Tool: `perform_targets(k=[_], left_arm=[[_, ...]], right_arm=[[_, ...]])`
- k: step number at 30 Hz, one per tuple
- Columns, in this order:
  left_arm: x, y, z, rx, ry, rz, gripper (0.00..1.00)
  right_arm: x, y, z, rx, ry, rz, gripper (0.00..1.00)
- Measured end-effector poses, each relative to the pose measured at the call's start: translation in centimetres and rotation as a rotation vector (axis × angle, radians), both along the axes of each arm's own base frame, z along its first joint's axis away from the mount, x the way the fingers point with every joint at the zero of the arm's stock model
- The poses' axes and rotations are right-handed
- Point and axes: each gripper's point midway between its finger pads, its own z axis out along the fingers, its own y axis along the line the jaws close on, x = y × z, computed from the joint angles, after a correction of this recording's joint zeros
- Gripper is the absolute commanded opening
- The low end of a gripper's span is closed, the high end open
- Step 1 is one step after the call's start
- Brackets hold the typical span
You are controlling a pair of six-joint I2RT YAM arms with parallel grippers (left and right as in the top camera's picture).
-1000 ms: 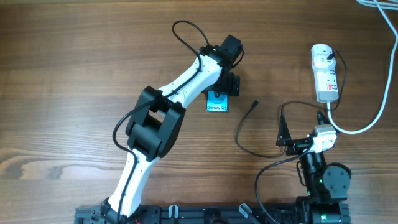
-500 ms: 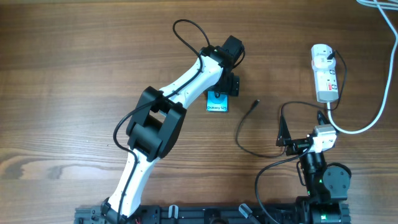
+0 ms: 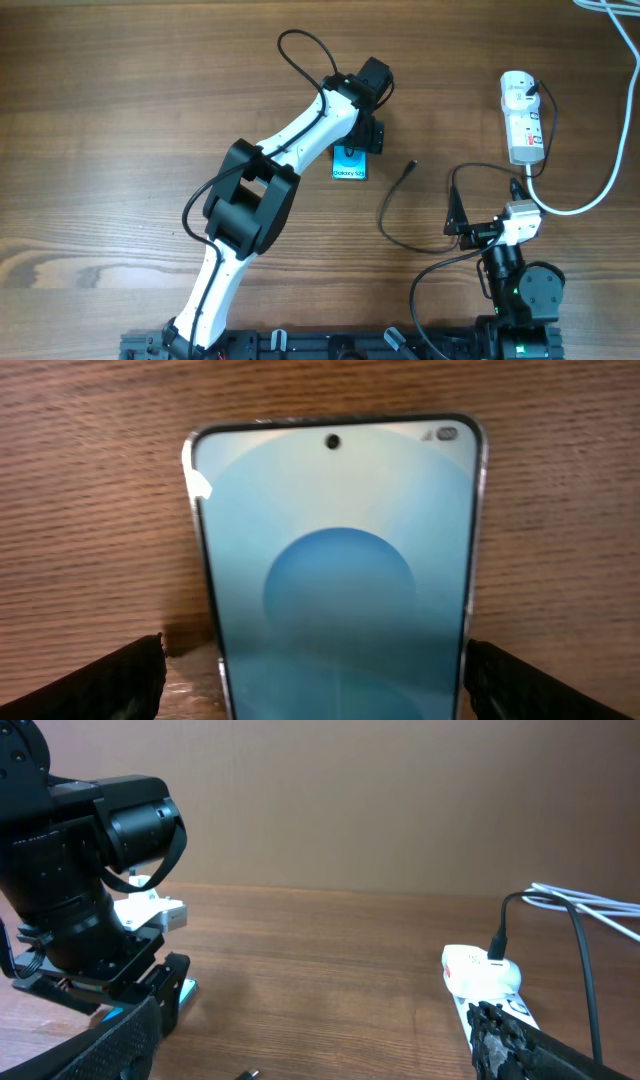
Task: Plug charger to phone and switch on socket
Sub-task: 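Lower the left gripper onto the phone's bottom edge and align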
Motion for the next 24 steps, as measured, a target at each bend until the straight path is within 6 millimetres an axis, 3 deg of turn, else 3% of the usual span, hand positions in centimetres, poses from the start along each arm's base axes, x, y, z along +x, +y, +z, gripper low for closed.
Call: perform_targets(k=[11, 20, 24], left_arm=[[-0.2, -0.2, 0.0, 0.024, -0.016, -0.010, 1.00], [-1.7, -2.6, 0.1, 0.019, -0.023, -0.068, 1.00], [-1.6, -2.6, 0.1, 0.016, -0.026, -0.067, 1.00]], right_arm=[[0.0, 0.0, 0.0, 0.000, 0.000, 0.000, 1.00], [0.0, 0.0, 0.0, 0.000, 0.000, 0.000, 1.00], [0.0, 0.0, 0.0, 0.000, 0.000, 0.000, 1.00]])
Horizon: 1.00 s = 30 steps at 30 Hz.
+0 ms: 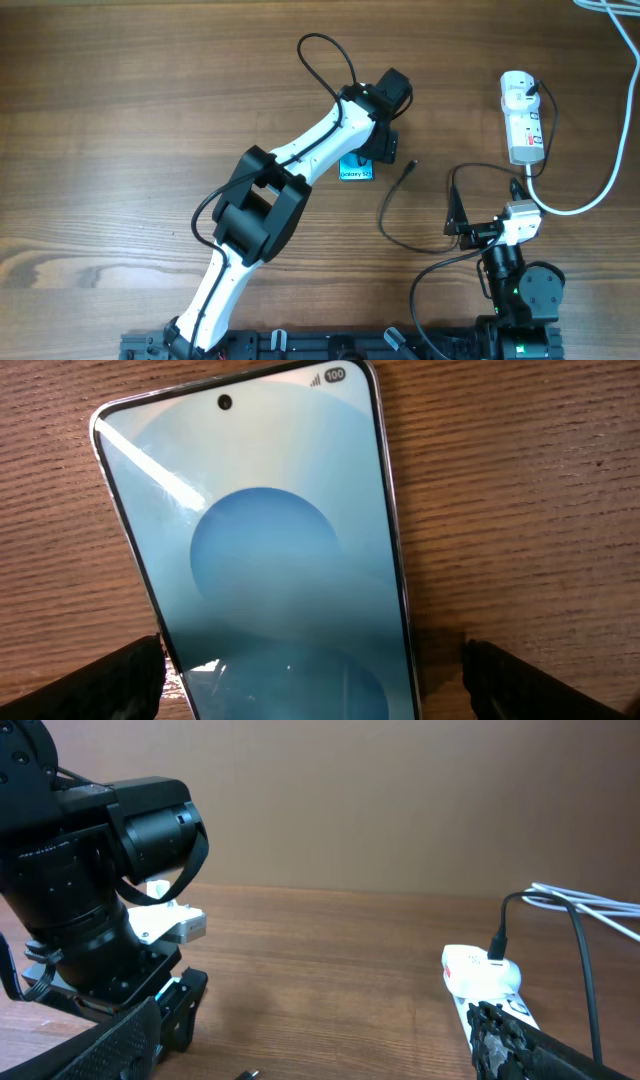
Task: Plug charger to phone and switch on socket
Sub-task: 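Lower the left gripper onto the phone's bottom edge and align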
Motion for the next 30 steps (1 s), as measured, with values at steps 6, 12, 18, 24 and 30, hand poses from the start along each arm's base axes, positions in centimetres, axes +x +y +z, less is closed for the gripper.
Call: perform_targets(k=[6, 12, 18, 24, 30], left_arm=[[0.5, 0.9, 0.1, 0.048, -0.029, 0.010, 1.00], [0.4, 3.0, 0.3, 0.141, -0.041, 0.040, 1.00], [1.5, 5.6, 0.3, 0.166, -0.029, 0.111, 1.00], [2.1, 7.1, 0.2, 0.130, 0.014, 0.160, 1.00], [1.2, 5.6, 0.1, 0.112, 0.029, 0.133, 1.00]], right_arm=[[0.0, 0.0, 0.0, 0.000, 0.000, 0.000, 1.00], [0.0, 0.0, 0.0, 0.000, 0.000, 0.000, 1.00], [0.0, 0.0, 0.0, 0.000, 0.000, 0.000, 1.00], [0.0, 0.0, 0.0, 0.000, 0.000, 0.000, 1.00], [0.0, 0.0, 0.0, 0.000, 0.000, 0.000, 1.00]])
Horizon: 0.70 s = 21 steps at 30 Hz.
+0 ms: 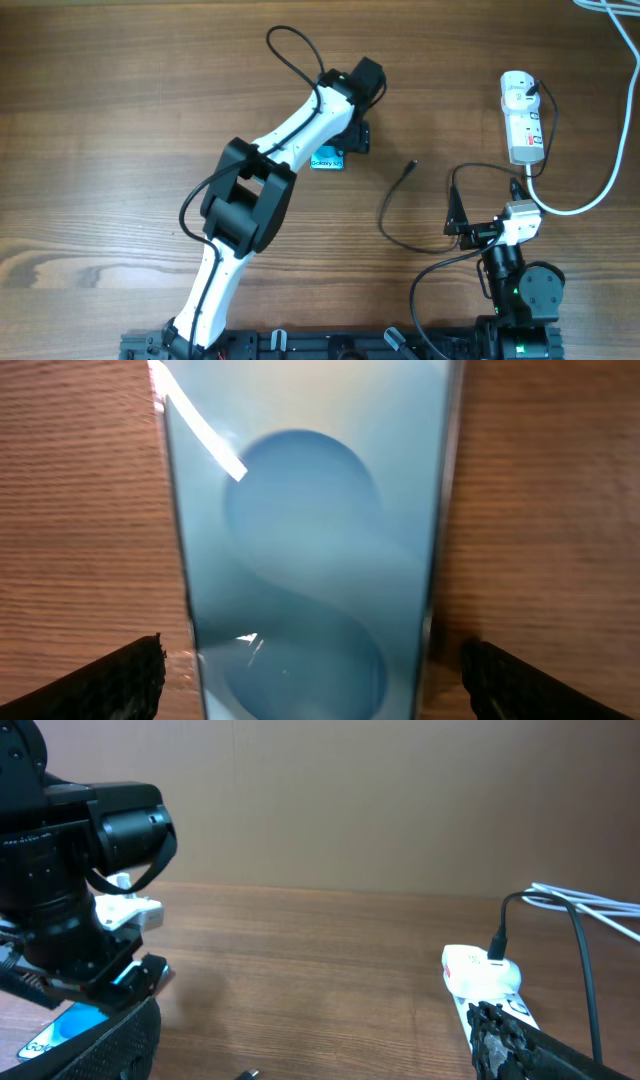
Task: Plug charger to phone and switch on socket
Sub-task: 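Lower the left gripper onto the phone's bottom edge and align, then close the left gripper on the phone's bottom end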
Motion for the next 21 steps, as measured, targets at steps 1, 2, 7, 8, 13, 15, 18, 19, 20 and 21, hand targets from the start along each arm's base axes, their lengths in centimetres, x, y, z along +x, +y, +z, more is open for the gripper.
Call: perform_targets(k=[1, 2, 7, 8, 13, 15, 18, 19, 20, 21], left_arm=[[-0.2, -0.3, 0.0, -0.002, 0.002, -0.007, 1.00], [-0.4, -0.6, 0.0, -0.002, 0.002, -0.013, 1.00], [-1.1, -1.6, -0.1, -0.014, 0.011, -0.037, 1.00], [-1.1, -1.6, -0.1, -0.014, 0.011, -0.037, 1.00], [-1.0, -1.6, -0.1, -0.014, 0.009, -0.035, 1.00], [-0.9, -1.5, -0.1, -0.015, 0.009, -0.032, 1.00], [-0.9, -1.2, -0.1, -0.011, 0.014, -0.026, 1.00], [-0.9, -1.0, -0.1, -0.008, 0.018, -0.024, 1.00], [-1.0, -0.9, -0.1, -0.006, 0.021, -0.023, 1.00], [-1.0, -0.8, -0.1, -0.004, 0.024, -0.021, 1.00]], right_arm=[[0.0, 0.0, 0.0, 0.000, 0.000, 0.000, 1.00], [0.0, 0.0, 0.0, 0.000, 0.000, 0.000, 1.00], [0.0, 0.0, 0.0, 0.000, 0.000, 0.000, 1.00], [0.0, 0.0, 0.0, 0.000, 0.000, 0.000, 1.00], [0.0, 0.0, 0.0, 0.000, 0.000, 0.000, 1.00], [0.0, 0.0, 0.0, 0.000, 0.000, 0.000, 1.00], [0.0, 0.0, 0.0, 0.000, 0.000, 0.000, 1.00], [0.0, 0.0, 0.0, 0.000, 0.000, 0.000, 1.00], [0.0, 0.0, 0.0, 0.000, 0.000, 0.000, 1.00], [0.0, 0.0, 0.0, 0.000, 0.000, 0.000, 1.00]])
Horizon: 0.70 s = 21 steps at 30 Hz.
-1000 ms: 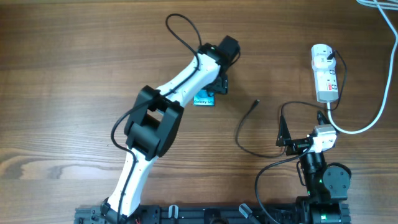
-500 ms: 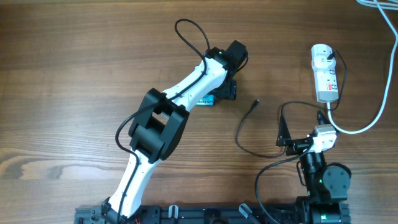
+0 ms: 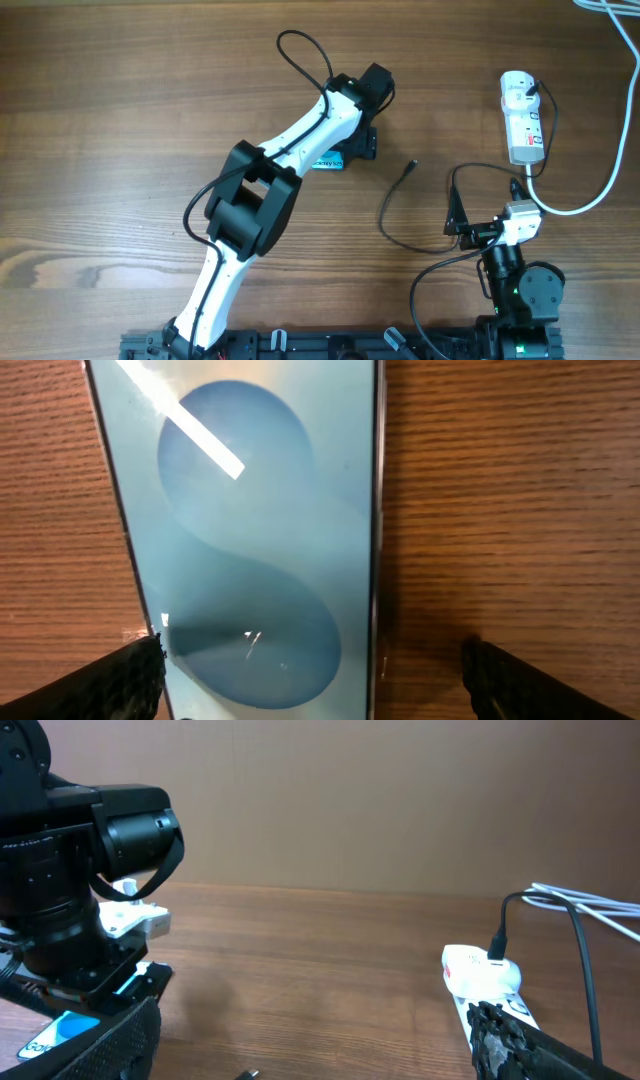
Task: Plug charger to phone and switch on socket
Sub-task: 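Close the left gripper on the phone's bottom end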
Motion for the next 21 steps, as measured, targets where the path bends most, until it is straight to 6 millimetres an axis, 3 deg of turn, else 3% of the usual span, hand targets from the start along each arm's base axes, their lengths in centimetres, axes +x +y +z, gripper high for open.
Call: perform_targets(k=[7, 16, 21], left_arm=[[0.1, 0.3, 0.1, 0.002, 0.002, 0.010, 1.00], [2.2, 4.0, 0.1, -0.003, -0.001, 0.137, 1.00], [2.4, 4.0, 0.1, -0.008, -0.006, 0.143, 1.00]], right_arm=[[0.0, 0.0, 0.0, 0.000, 0.000, 0.000, 1.00], [0.0, 0.0, 0.0, 0.000, 0.000, 0.000, 1.00], [0.0, 0.0, 0.0, 0.000, 0.000, 0.000, 1.00]])
